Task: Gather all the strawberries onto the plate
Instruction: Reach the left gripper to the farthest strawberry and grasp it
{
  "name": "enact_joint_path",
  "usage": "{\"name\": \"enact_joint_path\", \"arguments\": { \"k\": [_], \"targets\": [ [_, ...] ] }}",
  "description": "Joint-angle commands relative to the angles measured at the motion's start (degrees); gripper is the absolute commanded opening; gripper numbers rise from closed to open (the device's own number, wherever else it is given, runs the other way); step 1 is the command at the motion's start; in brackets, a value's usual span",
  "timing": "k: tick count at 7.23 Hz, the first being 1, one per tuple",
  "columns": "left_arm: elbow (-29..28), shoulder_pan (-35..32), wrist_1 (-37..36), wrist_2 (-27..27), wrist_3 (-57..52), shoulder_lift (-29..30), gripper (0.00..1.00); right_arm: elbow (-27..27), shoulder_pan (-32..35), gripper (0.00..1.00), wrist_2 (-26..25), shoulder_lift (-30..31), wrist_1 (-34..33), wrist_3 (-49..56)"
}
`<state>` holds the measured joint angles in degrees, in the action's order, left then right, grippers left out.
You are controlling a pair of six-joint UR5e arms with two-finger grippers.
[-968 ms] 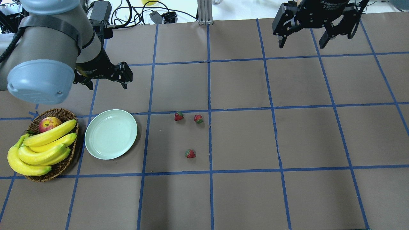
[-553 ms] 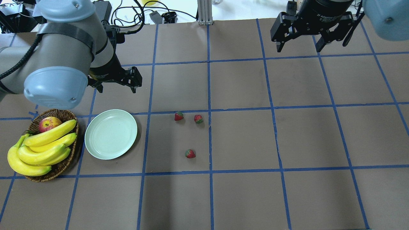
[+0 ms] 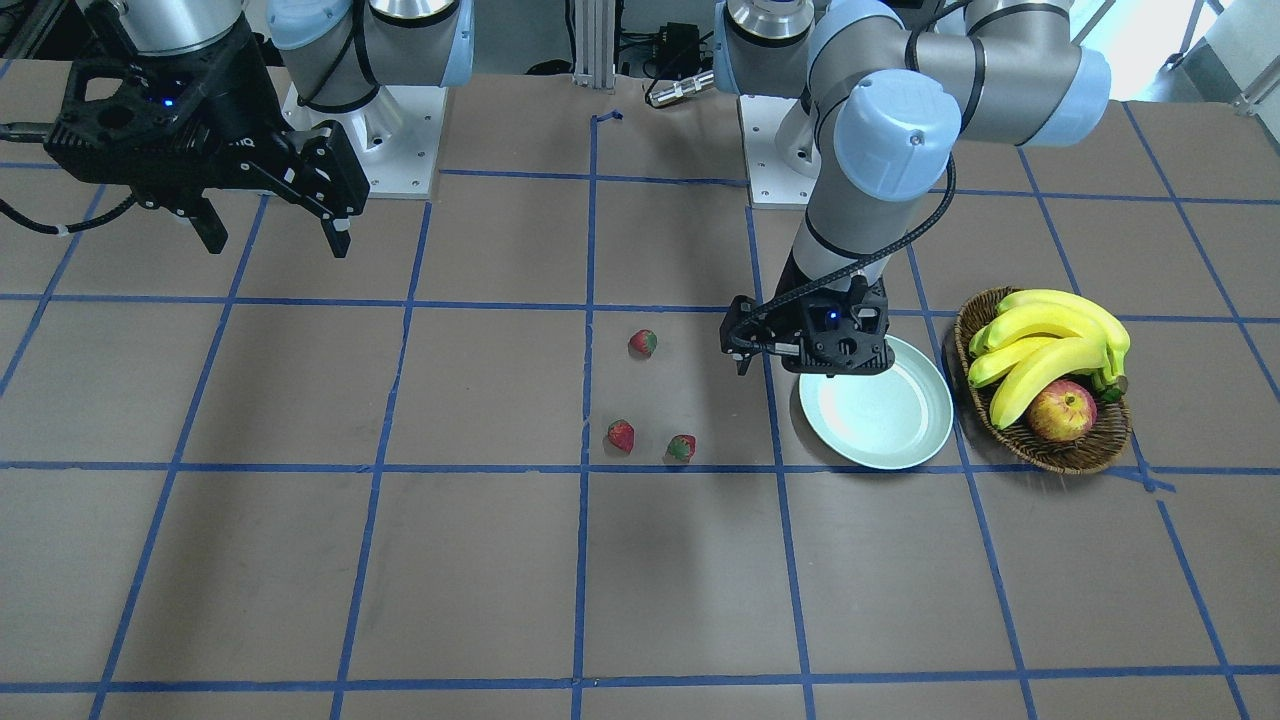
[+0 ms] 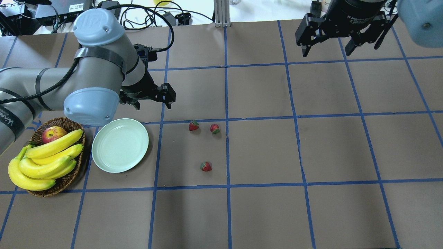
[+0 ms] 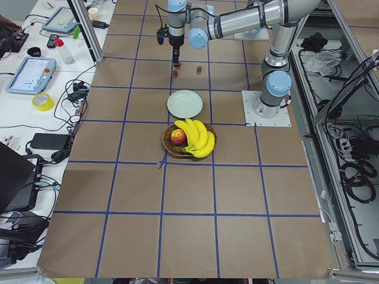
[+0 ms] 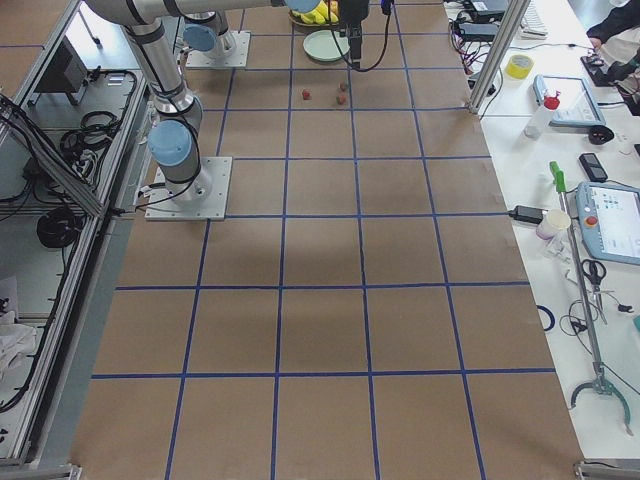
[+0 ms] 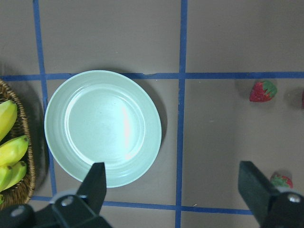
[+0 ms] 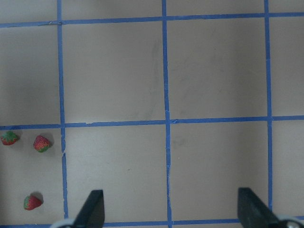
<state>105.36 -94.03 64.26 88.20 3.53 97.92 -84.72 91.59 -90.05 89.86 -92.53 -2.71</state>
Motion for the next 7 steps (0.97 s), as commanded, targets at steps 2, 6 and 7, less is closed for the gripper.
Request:
{"name": "enact_joint_path", "arguments": {
  "k": [2,6,7],
  "targets": [
    [0.8,-0.4,-7.8,-5.1,-5.9,6.7,1.0,0.0,0.0,1.0,0.1,0.1,0.2,0.3],
    [2.7,-1.9,-12.8,-7.3,-13.9,12.1,1.0,0.0,0.0,1.0,0.0,0.1,0.1,0.3],
    [3.4,-2.0,-15.3,-7.3,-15.8,12.9,1.0,0.0,0.0,1.0,0.0,0.1,0.1,0.3]
  ]
}}
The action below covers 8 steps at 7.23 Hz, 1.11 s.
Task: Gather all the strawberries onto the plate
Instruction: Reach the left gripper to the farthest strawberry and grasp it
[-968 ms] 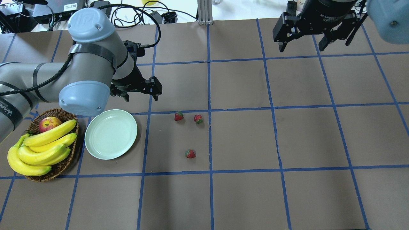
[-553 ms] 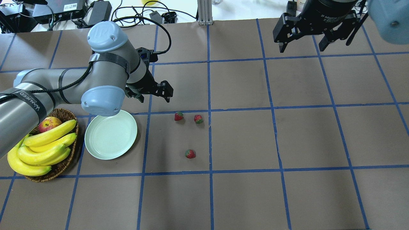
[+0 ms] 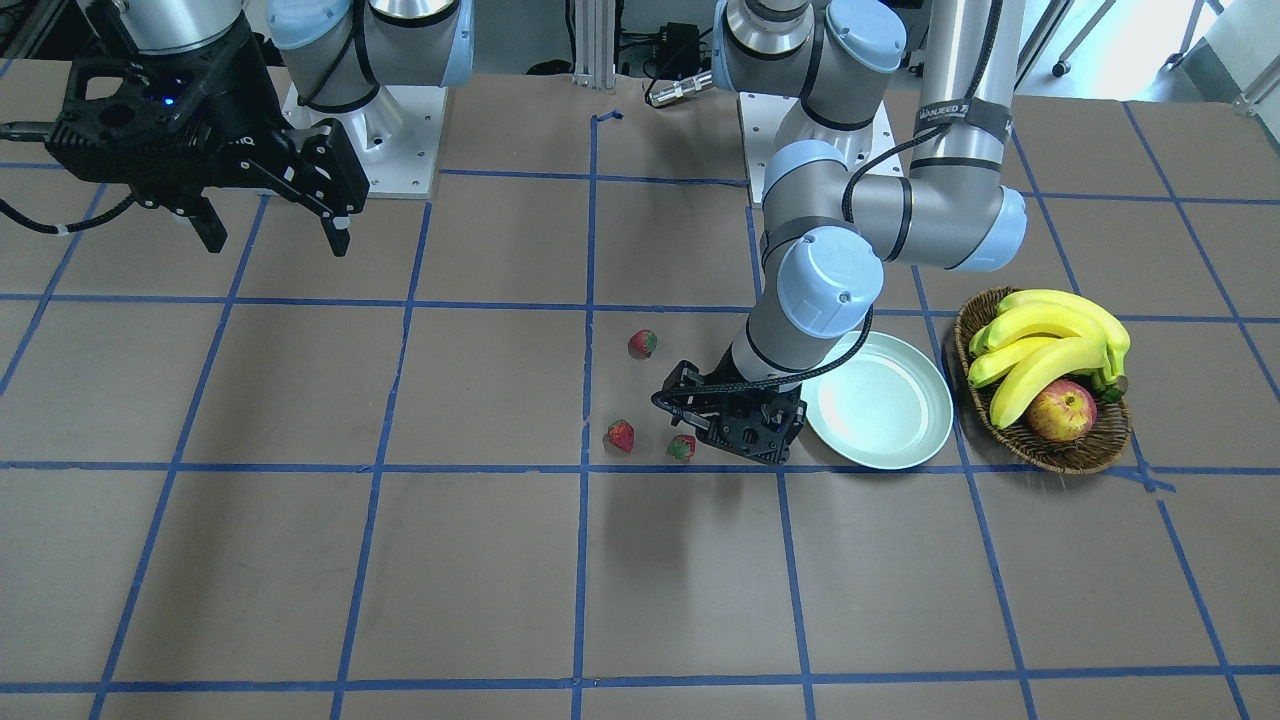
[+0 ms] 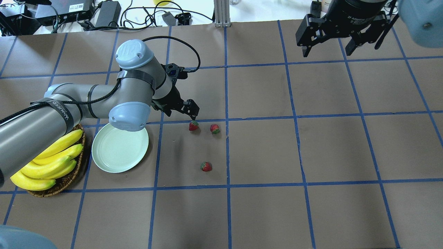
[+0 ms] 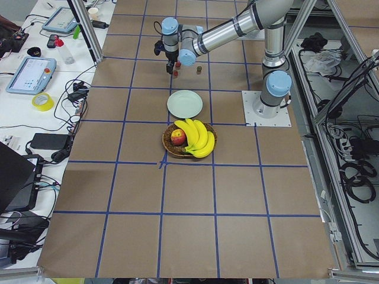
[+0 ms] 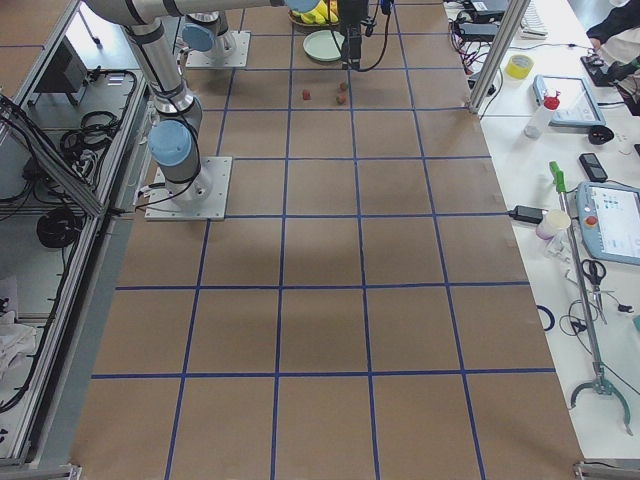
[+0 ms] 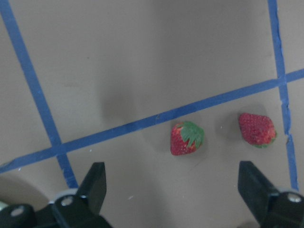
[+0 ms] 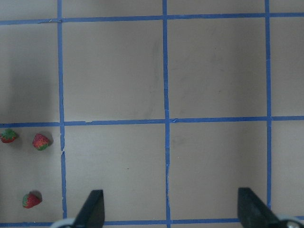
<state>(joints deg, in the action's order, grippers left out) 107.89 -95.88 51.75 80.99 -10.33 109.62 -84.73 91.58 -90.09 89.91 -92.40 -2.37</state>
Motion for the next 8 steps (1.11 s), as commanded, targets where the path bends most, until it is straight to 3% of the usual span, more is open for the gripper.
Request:
{"name": "enact_joint_path", "arguments": {
  "k": [1,3,5,7,8],
  "targets": [
    [0.9,-0.4,-2.9,-0.1,-3.5,2.3,1.0,0.1,0.0,1.0,0.0,0.0,-0.1,0.0],
    [0.9,-1.5,-4.5,-0.2,-3.6,4.0,0.99,0.1,-0.1,1.0,-0.2,0.0,0.1,0.0],
    [0.8,-1.5,-4.6,-0.2,-4.0,5.2,0.75,0.1,-0.1,1.0,-0.2,0.0,0.0,0.0],
    [0.8,-1.5,-4.5,-1.8,-5.0,5.6,0.0,0.1,-0.1,1.0,0.0,0.0,0.0,0.0],
    [0.7,-1.5,-4.6,-2.1,-5.0,5.7,0.0,0.1,-0.1,1.0,-0.1,-0.1,0.0,0.0]
  ]
}}
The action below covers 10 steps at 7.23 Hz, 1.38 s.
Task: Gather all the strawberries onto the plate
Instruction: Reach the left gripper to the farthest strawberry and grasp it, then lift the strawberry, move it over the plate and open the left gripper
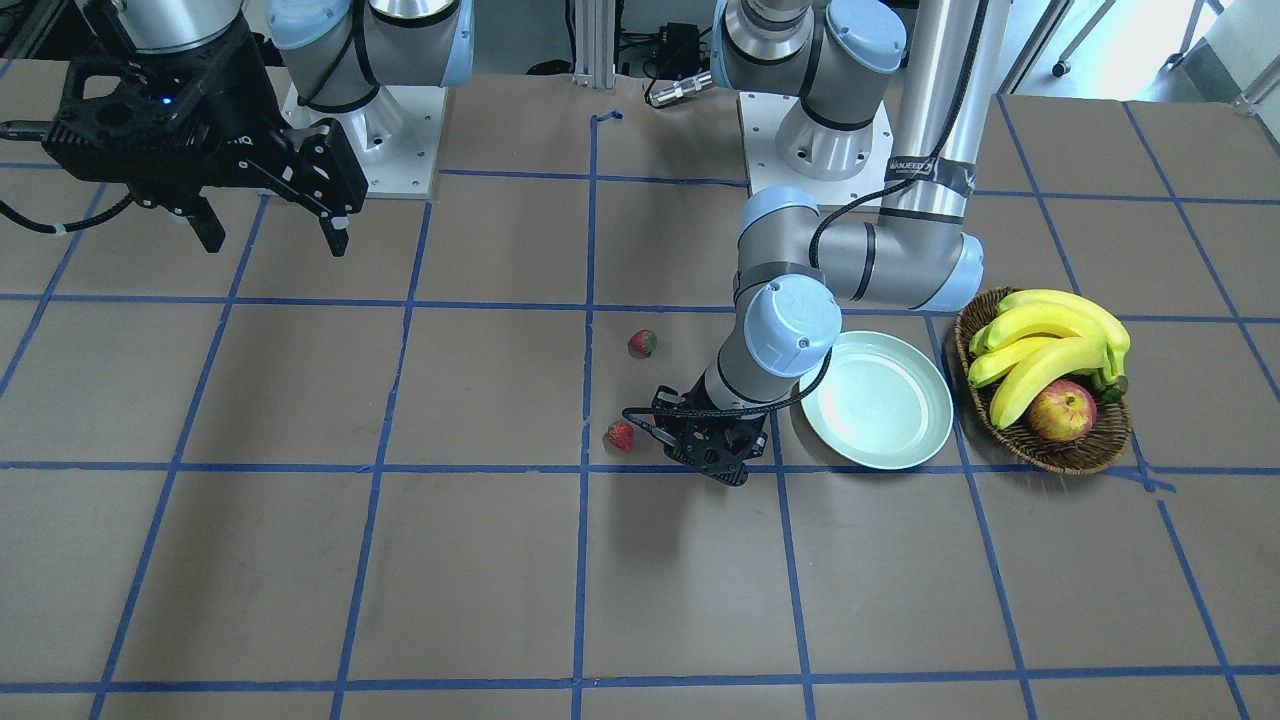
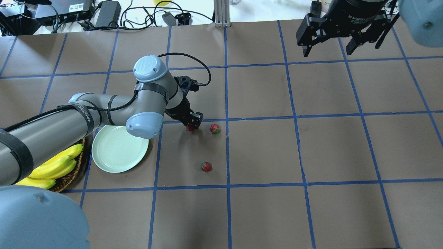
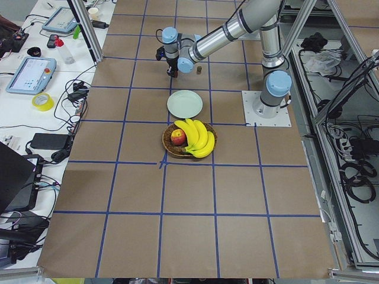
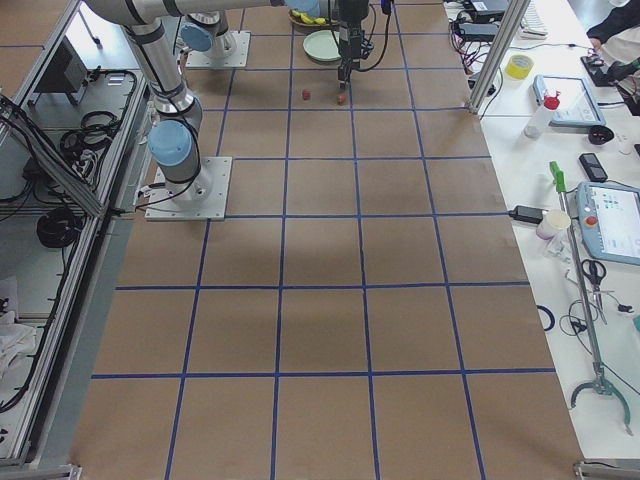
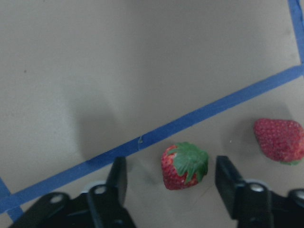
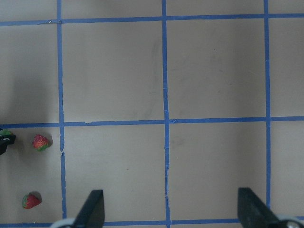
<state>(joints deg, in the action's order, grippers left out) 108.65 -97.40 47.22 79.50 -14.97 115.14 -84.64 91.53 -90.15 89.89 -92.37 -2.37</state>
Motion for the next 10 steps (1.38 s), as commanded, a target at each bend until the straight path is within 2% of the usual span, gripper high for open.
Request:
{"name": "enact_joint_path", "arguments": {
  "k": [1,2,3,4,5,8,9,10],
  "targets": [
    [-0.5,0.0,-0.1,-0.7,0.0,-0.6,0.0,0.0,0.0,1.0,0.0,-0.1,0.0,0.0],
    [-3.1,0.5,0.2,0.0,1.8,-2.3,0.0,0.0,0.0,1.0,0.0,0.0,0.0,0.0],
    [-6.9,1.9,6.4,0.8,1.9,-3.6,0.0,0.0,0.0,1.0,0.1,0.0,0.0,0.0],
    [-9.8,4.8,11.7,4.5,2.0,-4.6,0.0,0.0,0.1,1.0,0.1,-0.1,-0.1,0.0],
    [-10.5,8.9,16.8,10.7,1.4,-5.9,0.0,0.0,0.0,1.0,0.1,-0.1,-0.1,0.0],
    [-8.6,18.4,25.5,15.8,1.7,-8.0,0.0,0.0,0.1,1.0,0.1,0.0,0.2,0.0],
    [-5.5,20.2,25.4,21.3,1.7,-8.0,0.0,0.0,0.1,1.0,0.2,0.0,0.1,0.0],
    [-3.3,22.2,25.6,22.1,2.3,-8.1,0.0,0.0,0.1,1.0,0.2,0.0,0.2,0.0]
  ]
}}
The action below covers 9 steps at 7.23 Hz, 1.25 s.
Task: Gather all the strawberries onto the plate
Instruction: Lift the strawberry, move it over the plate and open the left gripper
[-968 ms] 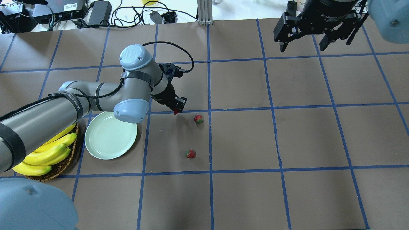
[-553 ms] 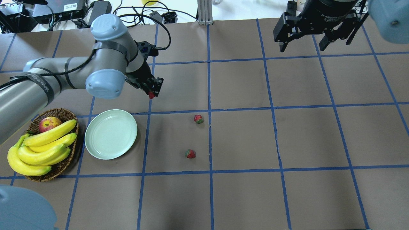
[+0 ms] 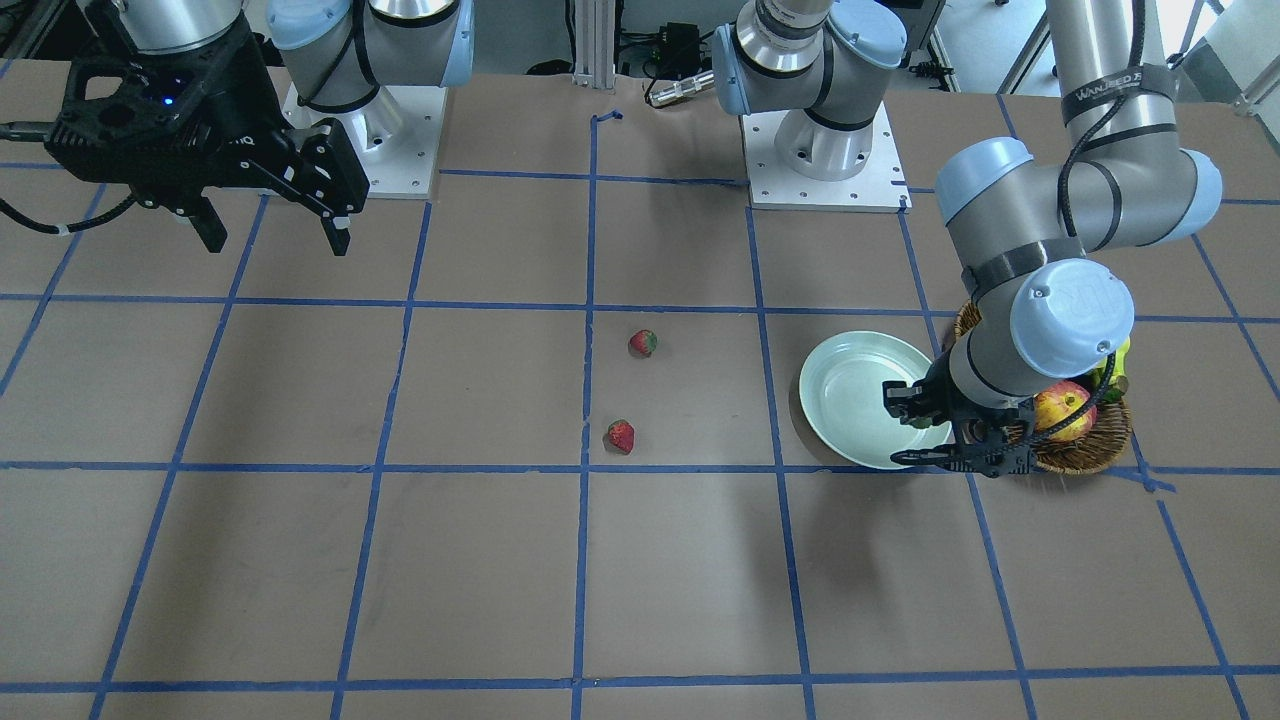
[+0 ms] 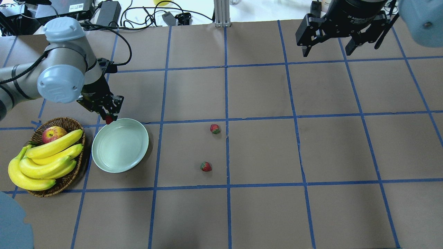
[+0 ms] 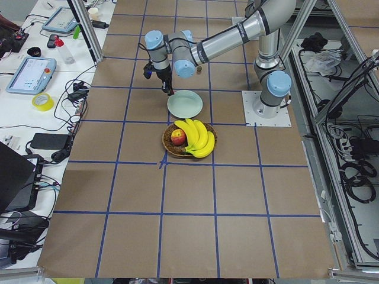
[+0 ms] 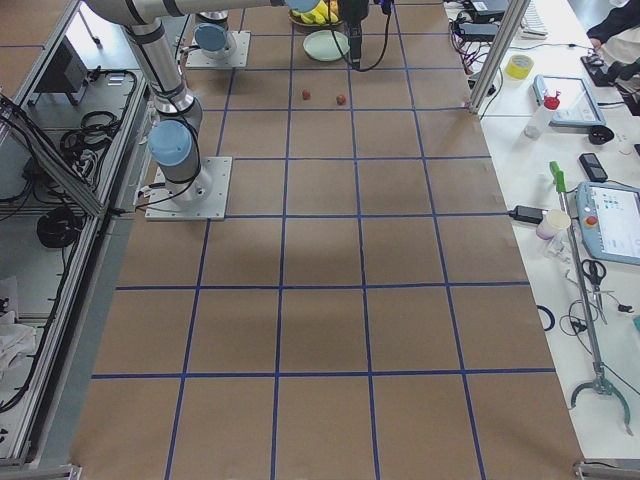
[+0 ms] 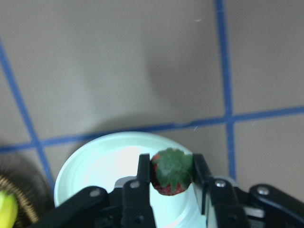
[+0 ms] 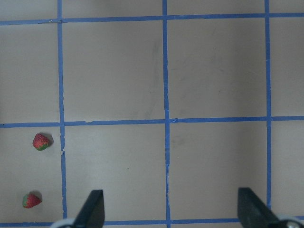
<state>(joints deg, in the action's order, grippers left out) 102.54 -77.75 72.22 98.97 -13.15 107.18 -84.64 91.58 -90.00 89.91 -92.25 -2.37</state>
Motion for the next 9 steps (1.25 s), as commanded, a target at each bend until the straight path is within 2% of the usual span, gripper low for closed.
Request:
{"name": "enact_joint_path", "arguments": {
  "k": [1,2,3,4,7,9],
  "targets": [
    [4.3,2.8,0.6,2.5,0.7,0.1,0.0,0.0,0.0,1.0,0.0,0.0,0.1,0.0],
    [5.4,2.7,0.3,2.5,0.7,0.4,0.0,0.0,-0.1,1.0,0.0,0.0,0.1,0.0],
    [5.4,2.7,-0.1,2.5,0.7,0.9,0.16,0.0,0.0,1.0,0.1,0.0,0.1,0.0],
    [5.4,2.7,-0.2,1.6,0.8,1.1,0.99,0.0,0.0,1.0,0.2,0.0,0.1,0.0],
    [5.0,2.6,-0.1,0.0,2.5,0.8,1.0,-0.1,0.1,1.0,0.8,-0.1,0.0,0.0],
    [3.6,0.6,-0.6,-11.9,11.0,0.7,1.0,-0.1,0.1,1.0,0.7,-0.1,0.0,0.0]
  ]
}}
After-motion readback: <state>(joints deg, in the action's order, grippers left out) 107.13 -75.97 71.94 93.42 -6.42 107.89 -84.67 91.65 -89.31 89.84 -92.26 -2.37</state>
